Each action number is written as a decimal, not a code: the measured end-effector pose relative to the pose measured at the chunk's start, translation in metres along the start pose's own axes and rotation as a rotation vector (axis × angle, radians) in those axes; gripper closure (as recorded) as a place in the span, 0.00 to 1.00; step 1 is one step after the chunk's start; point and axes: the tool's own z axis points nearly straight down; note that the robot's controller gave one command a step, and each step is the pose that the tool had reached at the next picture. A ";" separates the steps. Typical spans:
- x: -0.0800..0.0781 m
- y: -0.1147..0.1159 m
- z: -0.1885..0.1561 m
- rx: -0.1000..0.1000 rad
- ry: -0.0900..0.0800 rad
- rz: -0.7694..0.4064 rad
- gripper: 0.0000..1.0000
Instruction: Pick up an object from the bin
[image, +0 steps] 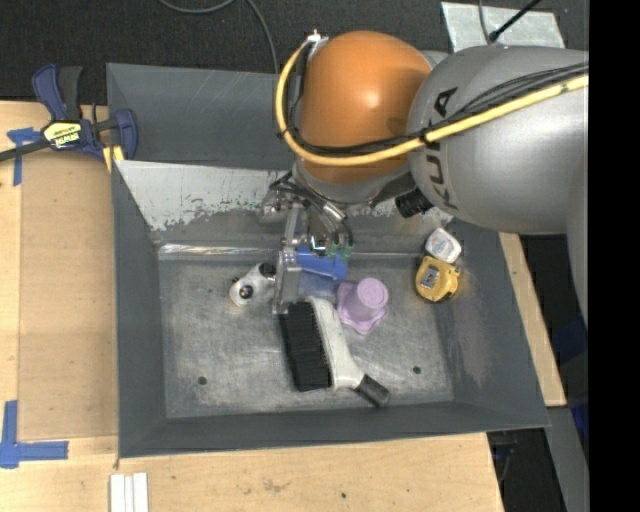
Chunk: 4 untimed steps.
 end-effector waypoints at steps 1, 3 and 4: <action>-0.002 -0.001 -0.005 -0.001 -0.009 0.003 0.00; -0.039 0.001 0.070 0.001 -0.011 -0.256 0.00; -0.037 0.000 0.080 -0.001 -0.008 0.031 0.00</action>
Offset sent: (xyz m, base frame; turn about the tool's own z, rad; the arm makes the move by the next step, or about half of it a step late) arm 0.0318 0.0130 -0.1602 -0.3348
